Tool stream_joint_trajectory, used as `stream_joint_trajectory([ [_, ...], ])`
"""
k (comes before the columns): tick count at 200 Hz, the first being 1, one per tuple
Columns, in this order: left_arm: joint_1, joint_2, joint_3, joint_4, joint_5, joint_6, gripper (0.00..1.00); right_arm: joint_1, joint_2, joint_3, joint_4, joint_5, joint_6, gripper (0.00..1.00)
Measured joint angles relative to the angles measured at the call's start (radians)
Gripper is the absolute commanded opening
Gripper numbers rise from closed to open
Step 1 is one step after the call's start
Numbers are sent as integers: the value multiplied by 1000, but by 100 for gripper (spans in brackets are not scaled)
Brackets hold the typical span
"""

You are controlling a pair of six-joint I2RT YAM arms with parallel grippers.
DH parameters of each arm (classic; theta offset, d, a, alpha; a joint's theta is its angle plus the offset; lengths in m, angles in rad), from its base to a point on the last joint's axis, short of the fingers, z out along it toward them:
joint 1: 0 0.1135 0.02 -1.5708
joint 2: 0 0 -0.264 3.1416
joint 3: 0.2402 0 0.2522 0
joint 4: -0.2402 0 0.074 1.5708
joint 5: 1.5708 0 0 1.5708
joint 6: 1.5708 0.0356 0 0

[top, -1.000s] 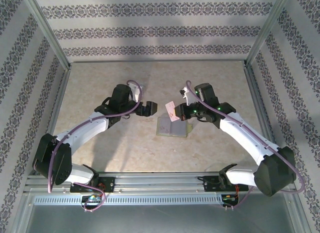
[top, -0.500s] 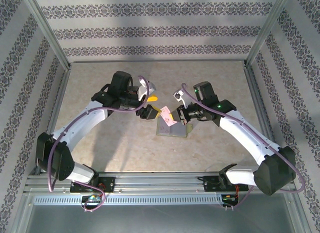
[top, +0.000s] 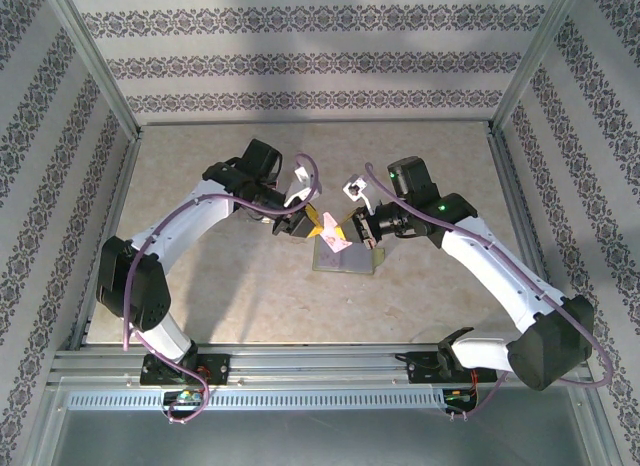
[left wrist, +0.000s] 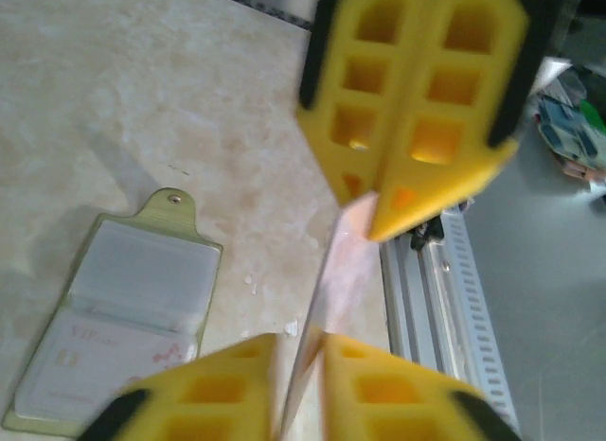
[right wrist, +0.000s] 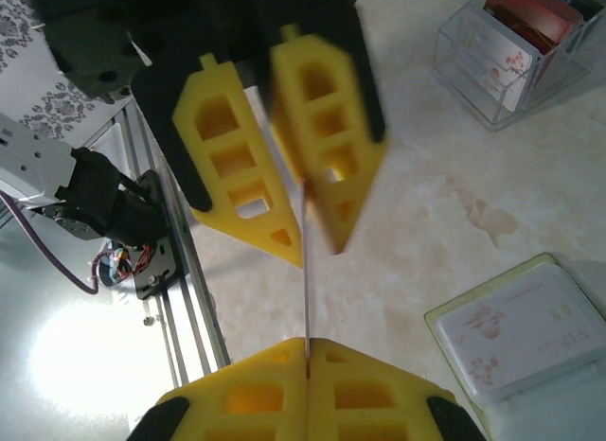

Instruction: Take the credit cards out of the card holder

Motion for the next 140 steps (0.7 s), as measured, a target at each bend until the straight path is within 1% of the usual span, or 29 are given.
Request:
stream_joint_trajectory([
  [14,0,-6,-8,3,11,2,0,-2,0,0,1,4,-2,1],
  [20,0,-14,-19,10,18,-3,0,-2,0,0,2,4,-2,10],
  [32,0,-39,-55,49,27,-28,0,-3,-6,-6,10,3,6,22],
  [37,0,-53,-72,68,30,-40,0,-3,-11,-14,23,3,9,31],
  [38,0,-57,-79,74,31,-46,0,-5,-13,-16,27,3,16,31],
  [39,0,-59,-81,78,31,-48,0,-6,-14,-18,29,2,15,35],
  [40,0,-61,-84,82,31,-50,0,-7,-14,-19,31,2,13,35],
  [46,0,-81,-110,111,32,-71,0,-16,-28,-34,56,-1,25,43],
  [54,0,-109,-147,162,34,-101,0,-30,-52,-63,91,-8,38,50],
  [64,1,-146,-196,235,39,-151,0,-55,-94,-107,150,-19,80,55],
  [83,2,-215,-290,389,44,-255,0,-112,-188,-208,298,-53,169,61],
  [96,2,-264,-359,518,42,-348,0,-134,-237,-262,398,-69,238,63],
  [121,3,-341,-469,768,24,-538,0,-119,-274,-329,581,-105,362,64],
  [140,8,-367,-501,903,13,-645,0,-92,-273,-354,679,-108,425,64],
])
